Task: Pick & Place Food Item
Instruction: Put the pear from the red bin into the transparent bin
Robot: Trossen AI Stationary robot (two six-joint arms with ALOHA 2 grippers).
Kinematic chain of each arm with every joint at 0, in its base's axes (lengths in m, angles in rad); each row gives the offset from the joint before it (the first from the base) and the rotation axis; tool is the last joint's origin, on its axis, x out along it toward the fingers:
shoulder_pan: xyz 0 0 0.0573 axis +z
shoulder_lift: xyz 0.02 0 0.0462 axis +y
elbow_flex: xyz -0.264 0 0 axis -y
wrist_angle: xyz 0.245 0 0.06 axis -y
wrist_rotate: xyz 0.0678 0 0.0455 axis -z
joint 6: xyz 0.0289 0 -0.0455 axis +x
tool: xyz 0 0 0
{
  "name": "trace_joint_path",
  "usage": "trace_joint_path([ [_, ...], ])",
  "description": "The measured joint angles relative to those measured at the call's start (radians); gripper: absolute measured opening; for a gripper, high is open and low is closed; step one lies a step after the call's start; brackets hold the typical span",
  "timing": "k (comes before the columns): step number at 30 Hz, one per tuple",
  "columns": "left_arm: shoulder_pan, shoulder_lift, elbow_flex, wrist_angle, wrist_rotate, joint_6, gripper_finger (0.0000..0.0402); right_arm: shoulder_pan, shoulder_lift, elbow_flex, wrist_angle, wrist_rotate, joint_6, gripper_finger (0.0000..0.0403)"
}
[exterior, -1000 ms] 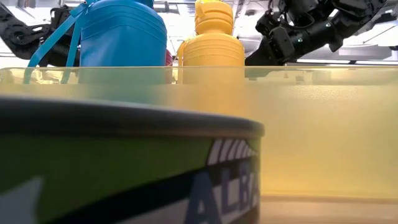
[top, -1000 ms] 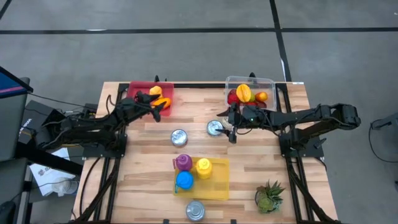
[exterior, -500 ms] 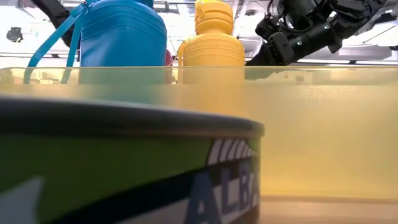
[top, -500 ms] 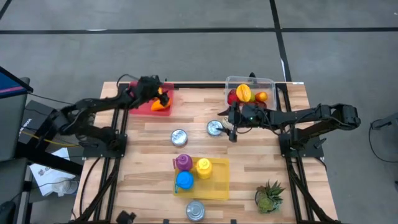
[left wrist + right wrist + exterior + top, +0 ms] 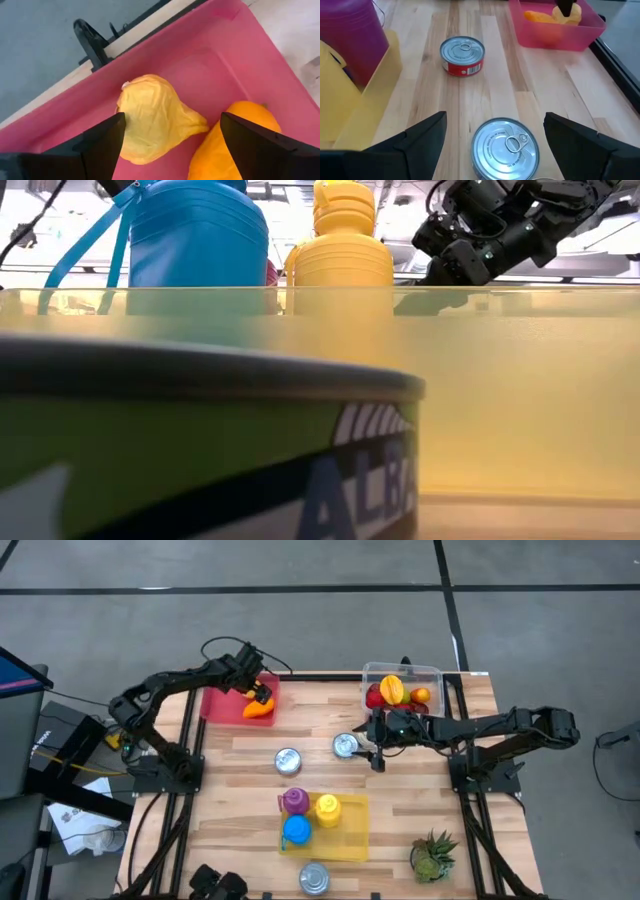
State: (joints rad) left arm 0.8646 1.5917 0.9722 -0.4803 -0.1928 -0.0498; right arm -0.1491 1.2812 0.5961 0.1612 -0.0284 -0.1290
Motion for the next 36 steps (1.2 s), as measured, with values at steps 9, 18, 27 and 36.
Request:
trace_joint_path([
  [9, 0.001, 0.057, 0.004, -0.02, -0.114, -0.008, 0.0319, 0.004, 0.0, 0.0, 0.003, 0.0, -0.009, 0.032],
  [18, 0.028, 0.058, -0.019, 0.004, -0.084, -0.006, 0.0317, 0.004, 0.0, 0.0, 0.004, 0.0, -0.005, 0.032],
  [27, 0.08, 0.056, -0.062, 0.084, 0.012, 0.027, 0.0302, 0.004, 0.0, 0.0, 0.004, 0.0, -0.004, 0.032],
  [36, 0.098, 0.042, -0.066, 0.083, 0.026, -0.014, 0.0165, 0.004, 0.0, 0.0, 0.003, 0.0, -0.002, 0.032],
])
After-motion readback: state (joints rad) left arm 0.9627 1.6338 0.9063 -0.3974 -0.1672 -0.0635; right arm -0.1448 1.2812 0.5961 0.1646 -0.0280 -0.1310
